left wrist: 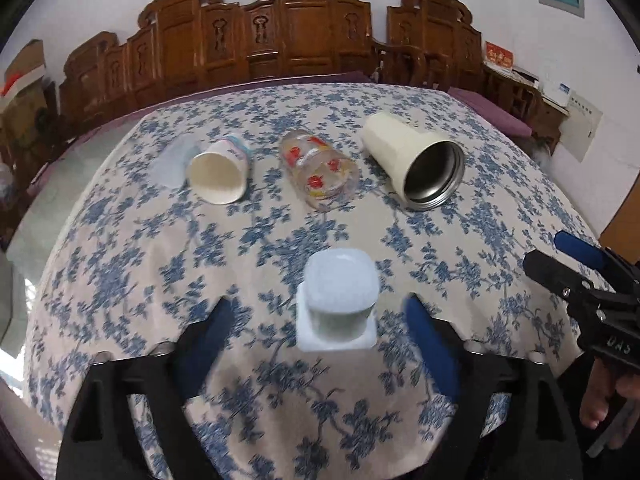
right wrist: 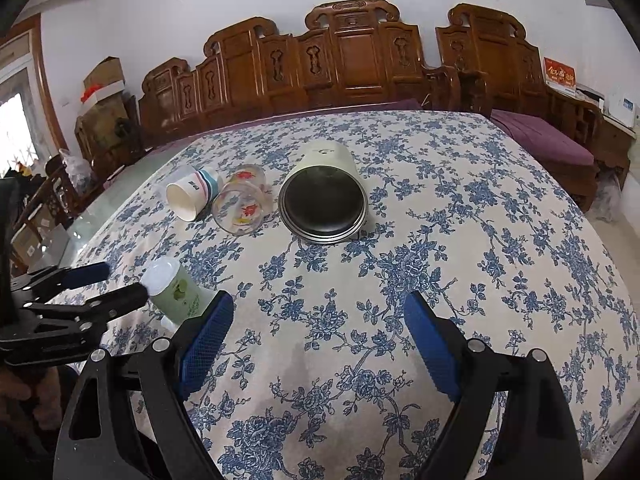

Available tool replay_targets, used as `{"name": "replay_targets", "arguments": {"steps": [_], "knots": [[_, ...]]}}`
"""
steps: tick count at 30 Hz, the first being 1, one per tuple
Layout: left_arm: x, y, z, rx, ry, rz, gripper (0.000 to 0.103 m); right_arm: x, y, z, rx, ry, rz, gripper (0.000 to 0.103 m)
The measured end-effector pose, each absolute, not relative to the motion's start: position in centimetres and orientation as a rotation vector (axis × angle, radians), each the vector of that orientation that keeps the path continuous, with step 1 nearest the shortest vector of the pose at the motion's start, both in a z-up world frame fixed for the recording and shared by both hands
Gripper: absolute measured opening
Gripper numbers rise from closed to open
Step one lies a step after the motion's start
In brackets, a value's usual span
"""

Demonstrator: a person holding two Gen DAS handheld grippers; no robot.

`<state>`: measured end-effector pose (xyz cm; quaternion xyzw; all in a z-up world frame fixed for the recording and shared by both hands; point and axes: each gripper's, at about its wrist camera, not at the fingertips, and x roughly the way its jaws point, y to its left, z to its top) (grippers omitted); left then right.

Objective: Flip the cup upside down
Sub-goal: 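Lower the inverted green cup onto the tablecloth and open the left gripper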

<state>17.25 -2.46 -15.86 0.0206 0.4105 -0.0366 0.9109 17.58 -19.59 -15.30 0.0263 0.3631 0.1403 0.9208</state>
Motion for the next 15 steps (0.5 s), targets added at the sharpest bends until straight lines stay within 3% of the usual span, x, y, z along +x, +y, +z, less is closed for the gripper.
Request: {"name": "replay_targets", "arguments": {"steps": [2,11,15], "knots": [[16.5,-1.9,-15.4,0.038,0.823,-0.059,0.095,17.4,-19.4,-15.2,0.053,0.747,0.289,0.089],[13.4,0.1,-13.1,0.009,0.778,-0.030,0.095,15.6,-18.3,-14.1,0.059,0.747,0.311,0.101],[11.9,0.7,-11.8,-0.017,0.747,-0.032,0.095,14.1,-17.4,-12.8,0.035,0.729,0.310,0.100]]}}
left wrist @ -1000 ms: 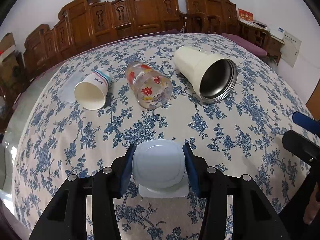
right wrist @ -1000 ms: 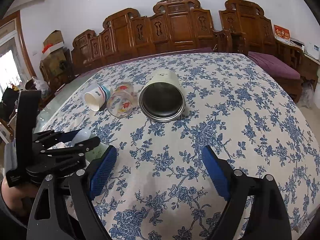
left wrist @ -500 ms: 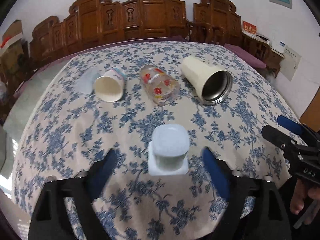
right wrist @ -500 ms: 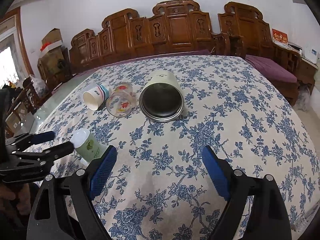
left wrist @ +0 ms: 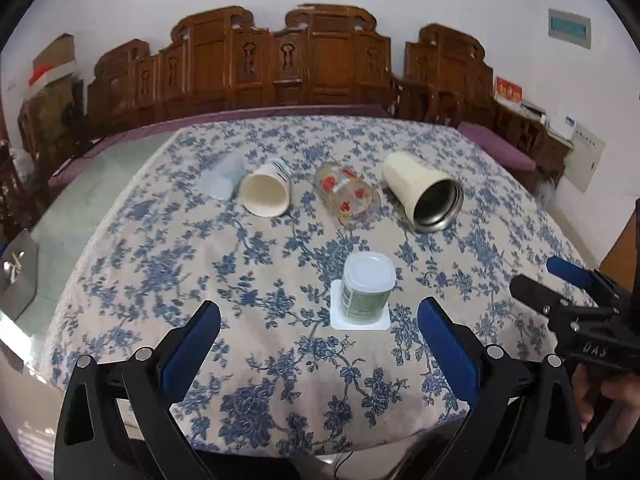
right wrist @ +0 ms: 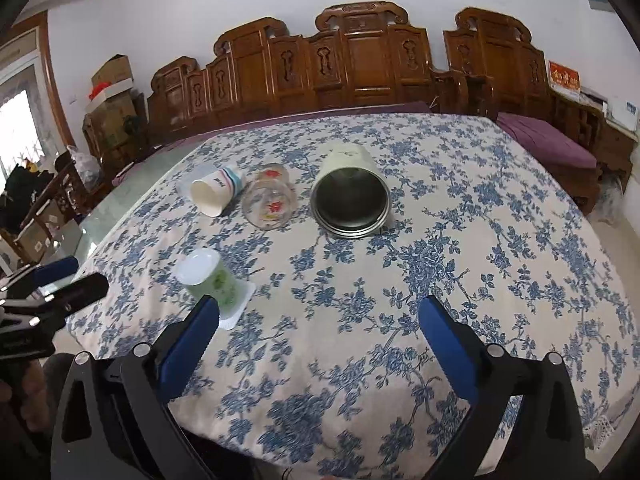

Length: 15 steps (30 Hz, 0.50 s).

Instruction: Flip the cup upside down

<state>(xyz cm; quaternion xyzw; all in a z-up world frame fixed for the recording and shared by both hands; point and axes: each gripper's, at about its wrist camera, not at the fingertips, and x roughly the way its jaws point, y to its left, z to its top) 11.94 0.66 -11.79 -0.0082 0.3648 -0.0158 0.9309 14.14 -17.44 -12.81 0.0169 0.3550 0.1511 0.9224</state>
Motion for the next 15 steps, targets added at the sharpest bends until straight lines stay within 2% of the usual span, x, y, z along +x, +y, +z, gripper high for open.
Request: {"name": "replay_targets", "arguments": {"steps": [15], "knots": [[5.1,1.1,-4.1,-0.018,0.578,-0.022,0.095,6.4,-17.0,-3.4,0.029,0.526,0.302,0.100]]}}
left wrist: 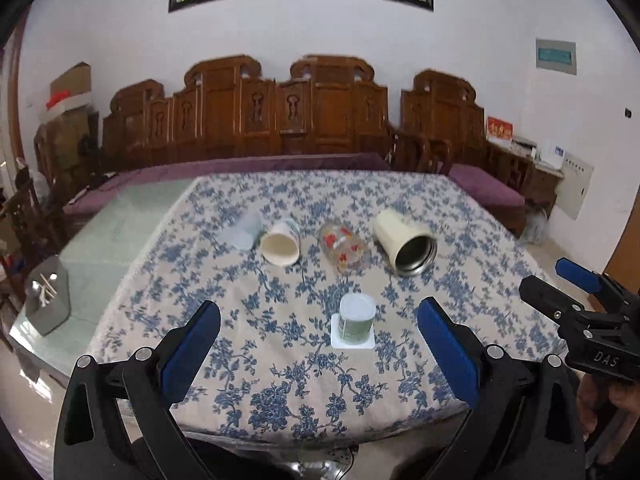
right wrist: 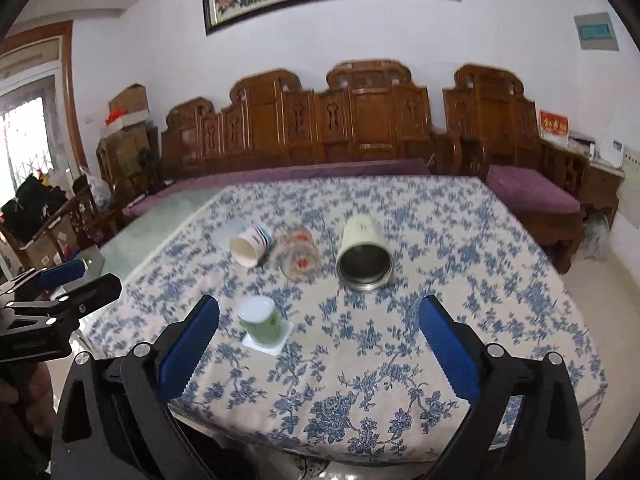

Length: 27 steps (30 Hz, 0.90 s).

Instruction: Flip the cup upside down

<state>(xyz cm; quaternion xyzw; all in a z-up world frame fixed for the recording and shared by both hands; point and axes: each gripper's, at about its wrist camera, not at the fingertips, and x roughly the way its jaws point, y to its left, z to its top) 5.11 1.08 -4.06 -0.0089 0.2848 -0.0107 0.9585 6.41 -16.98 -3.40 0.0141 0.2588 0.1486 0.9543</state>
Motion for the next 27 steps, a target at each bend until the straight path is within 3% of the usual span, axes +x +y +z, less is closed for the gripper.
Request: {"name": "replay_targets", "arguments": {"steps": [11,27], "knots": [[0.8,1.4,-0.6,-0.009,0.459,0.014,0.095,1.5,-17.4,0.6,-0.004,0.382,0.263,0.100],[0.1,1.2,-0.6,-0.007,0.447,0.011,0.095,1.2,-17.7,0.3,0.005,0.382,0.252,0.101]]}}
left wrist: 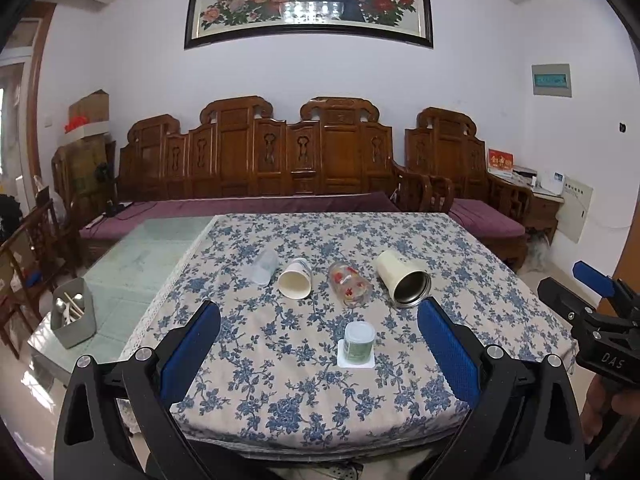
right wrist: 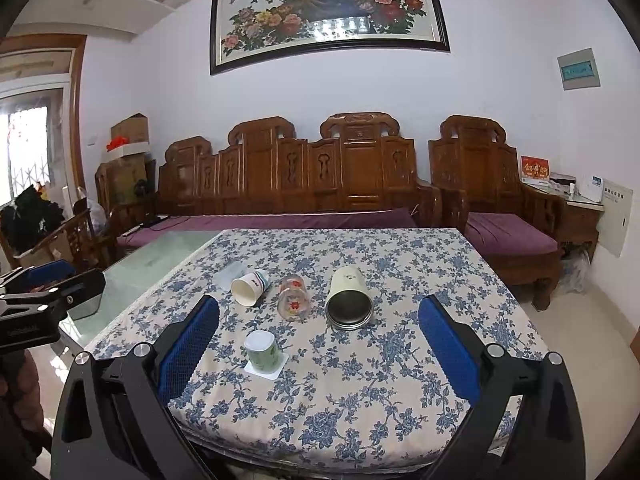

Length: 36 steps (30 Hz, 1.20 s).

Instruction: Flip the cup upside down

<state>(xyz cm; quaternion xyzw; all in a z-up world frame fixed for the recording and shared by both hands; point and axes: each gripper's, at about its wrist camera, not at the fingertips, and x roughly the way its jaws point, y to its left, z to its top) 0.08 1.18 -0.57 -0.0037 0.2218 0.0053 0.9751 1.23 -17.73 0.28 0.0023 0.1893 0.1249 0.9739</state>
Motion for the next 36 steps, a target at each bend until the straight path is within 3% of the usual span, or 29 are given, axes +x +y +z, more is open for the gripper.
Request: {"name": "replay_targets", "arguments": {"steps": [36], "knots": [[-0.18,1.04,-0.24,-0.010,0.431,0.001,0.095,1.30,-17.21,-0.46,0.005,0.394,0.262,0.100]]}}
